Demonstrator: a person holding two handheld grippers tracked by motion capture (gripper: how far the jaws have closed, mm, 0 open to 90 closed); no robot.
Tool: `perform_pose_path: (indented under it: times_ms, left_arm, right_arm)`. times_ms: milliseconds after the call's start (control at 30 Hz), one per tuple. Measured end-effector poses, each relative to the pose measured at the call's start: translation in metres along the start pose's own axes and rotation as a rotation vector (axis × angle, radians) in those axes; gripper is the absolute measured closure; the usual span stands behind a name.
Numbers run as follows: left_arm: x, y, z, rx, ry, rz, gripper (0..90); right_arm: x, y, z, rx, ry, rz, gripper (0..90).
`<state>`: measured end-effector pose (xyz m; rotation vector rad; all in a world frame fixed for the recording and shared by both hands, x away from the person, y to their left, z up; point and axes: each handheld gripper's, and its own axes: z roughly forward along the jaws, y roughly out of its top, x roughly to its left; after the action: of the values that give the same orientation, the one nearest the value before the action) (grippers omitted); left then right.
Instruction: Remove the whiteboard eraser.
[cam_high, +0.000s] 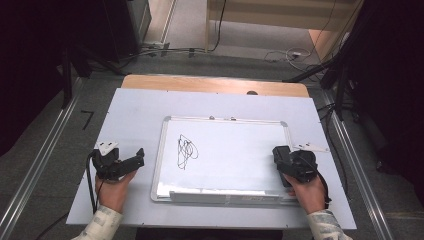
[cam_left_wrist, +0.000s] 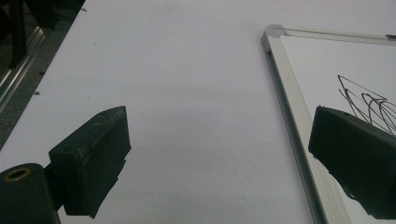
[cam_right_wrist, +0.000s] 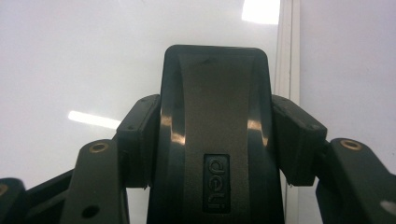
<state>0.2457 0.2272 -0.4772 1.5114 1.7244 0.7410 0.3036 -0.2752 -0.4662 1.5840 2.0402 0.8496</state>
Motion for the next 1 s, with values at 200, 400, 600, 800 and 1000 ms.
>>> perform_pose_path:
  times_ms: [200,400,600,800,1000]
  left_arm:
    - [0.001,0.000,0.001,0.004,-0.003,-0.002,5.8]
    - [0.002,0.000,0.002,0.008,-0.005,-0.002,5.8]
    - [0.003,0.000,0.002,0.007,-0.010,-0.004,5.8]
    - [0.003,0.000,0.001,0.010,-0.015,-0.006,5.8]
    - [0.003,0.000,0.001,0.012,-0.018,-0.008,5.8]
  right_arm:
    - [0.009,0.006,-0.004,-0.024,0.015,-0.011,37.6]
    - [0.017,0.010,-0.007,-0.036,0.029,-0.021,37.6]
    - [0.032,0.016,-0.010,-0.051,0.045,-0.047,37.6]
    - [0.048,0.021,-0.013,-0.059,0.070,-0.078,37.6]
    - [0.056,0.025,-0.014,-0.063,0.091,-0.087,37.6]
